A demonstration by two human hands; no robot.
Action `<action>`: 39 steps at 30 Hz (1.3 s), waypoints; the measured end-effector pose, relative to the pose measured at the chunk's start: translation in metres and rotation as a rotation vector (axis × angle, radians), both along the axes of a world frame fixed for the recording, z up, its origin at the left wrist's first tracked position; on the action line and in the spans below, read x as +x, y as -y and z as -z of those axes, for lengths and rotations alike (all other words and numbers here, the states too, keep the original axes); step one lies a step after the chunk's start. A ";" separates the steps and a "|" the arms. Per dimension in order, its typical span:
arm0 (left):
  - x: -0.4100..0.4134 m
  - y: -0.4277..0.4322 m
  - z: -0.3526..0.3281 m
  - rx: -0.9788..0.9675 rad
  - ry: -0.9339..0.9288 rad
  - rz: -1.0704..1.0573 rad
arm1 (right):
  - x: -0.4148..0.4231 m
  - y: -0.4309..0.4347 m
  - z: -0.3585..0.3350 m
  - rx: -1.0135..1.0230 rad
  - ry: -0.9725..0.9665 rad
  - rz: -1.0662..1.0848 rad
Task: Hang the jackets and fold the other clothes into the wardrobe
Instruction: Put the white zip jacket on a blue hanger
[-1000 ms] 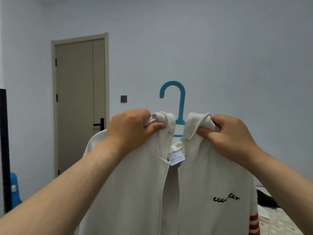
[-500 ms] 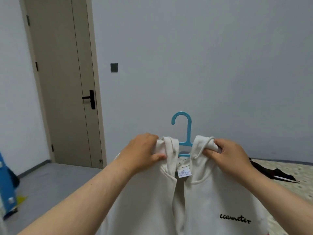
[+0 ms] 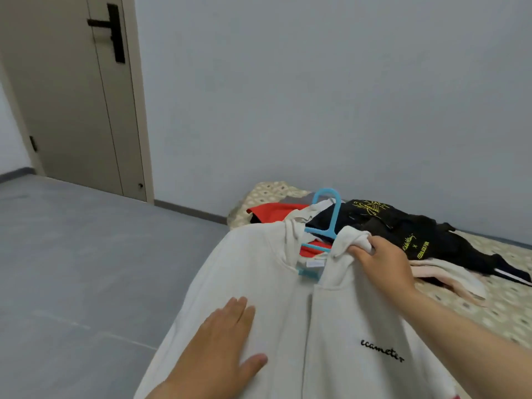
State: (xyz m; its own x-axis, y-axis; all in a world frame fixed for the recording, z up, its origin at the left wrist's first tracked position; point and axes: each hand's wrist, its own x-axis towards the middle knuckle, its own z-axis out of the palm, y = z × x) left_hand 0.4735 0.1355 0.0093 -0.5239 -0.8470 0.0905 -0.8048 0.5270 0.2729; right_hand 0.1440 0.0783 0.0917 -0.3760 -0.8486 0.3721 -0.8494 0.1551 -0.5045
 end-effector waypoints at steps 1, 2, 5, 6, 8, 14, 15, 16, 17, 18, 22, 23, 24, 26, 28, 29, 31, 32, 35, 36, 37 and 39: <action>0.002 -0.002 0.014 0.025 0.022 0.023 | -0.005 0.020 0.006 -0.011 -0.018 0.022; 0.003 -0.004 0.029 0.077 0.071 0.056 | -0.009 0.037 0.010 -0.028 -0.039 0.049; 0.010 -0.013 0.073 -0.030 0.226 0.049 | -0.013 0.081 0.028 -0.003 -0.052 0.166; 0.014 -0.016 0.090 -0.080 0.258 0.051 | -0.008 0.088 0.038 0.072 -0.014 0.222; 0.021 -0.020 0.113 -0.102 0.281 0.057 | 0.008 0.085 0.062 0.194 0.033 0.271; 0.032 -0.041 0.115 0.206 0.268 -0.027 | 0.086 -0.065 0.146 0.422 -0.146 -0.250; 0.033 -0.047 0.113 0.216 0.252 -0.054 | 0.100 -0.099 0.154 0.458 -0.170 -0.352; 0.033 -0.058 0.109 0.226 0.231 -0.073 | 0.114 -0.133 0.162 0.499 -0.200 -0.430; 0.033 -0.070 0.106 0.245 0.221 -0.081 | 0.124 -0.160 0.168 0.533 -0.229 -0.458; 0.035 -0.085 0.103 0.273 0.217 -0.087 | 0.131 -0.183 0.175 0.553 -0.280 -0.435; 0.053 -0.137 0.100 0.287 0.225 -0.177 | 0.152 -0.225 0.174 0.619 -0.045 -0.318; 0.060 -0.152 0.100 0.300 0.217 -0.194 | 0.154 -0.233 0.171 0.609 -0.016 -0.319; 0.066 -0.167 0.100 0.326 0.211 -0.193 | 0.157 -0.239 0.166 0.637 -0.013 -0.340; 0.078 -0.196 0.102 0.344 0.221 -0.151 | 0.169 -0.250 0.152 0.664 -0.013 -0.407; 0.088 -0.224 0.100 0.330 0.224 -0.122 | 0.182 -0.260 0.136 0.684 0.015 -0.440; 0.092 -0.235 0.099 0.307 0.215 -0.115 | 0.189 -0.264 0.129 0.690 0.047 -0.430; 0.096 -0.249 0.090 0.278 0.205 -0.124 | 0.201 -0.270 0.117 0.714 0.090 -0.415; 0.098 -0.253 0.084 0.318 0.183 -0.097 | 0.208 -0.272 0.113 0.735 0.095 -0.436; 0.106 -0.260 0.089 0.313 -0.129 -0.135 | 0.232 -0.280 0.109 0.856 0.096 -0.495; 0.109 -0.264 0.091 0.329 -0.172 -0.136 | 0.238 -0.283 0.108 0.893 0.085 -0.501; 0.111 -0.267 0.094 0.331 -0.141 -0.109 | 0.242 -0.285 0.109 0.926 0.072 -0.498; 0.116 -0.272 0.100 0.231 -0.039 -0.080 | 0.245 -0.289 0.110 0.970 0.030 -0.492</action>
State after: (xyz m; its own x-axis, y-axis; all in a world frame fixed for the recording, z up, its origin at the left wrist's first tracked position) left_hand 0.5898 0.4072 -0.0908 -0.4542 -0.8862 -0.0916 -0.8282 0.3821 0.4101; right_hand 0.3890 0.3674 -0.0185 0.0873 -0.8363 -0.5413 -0.9169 0.1450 -0.3719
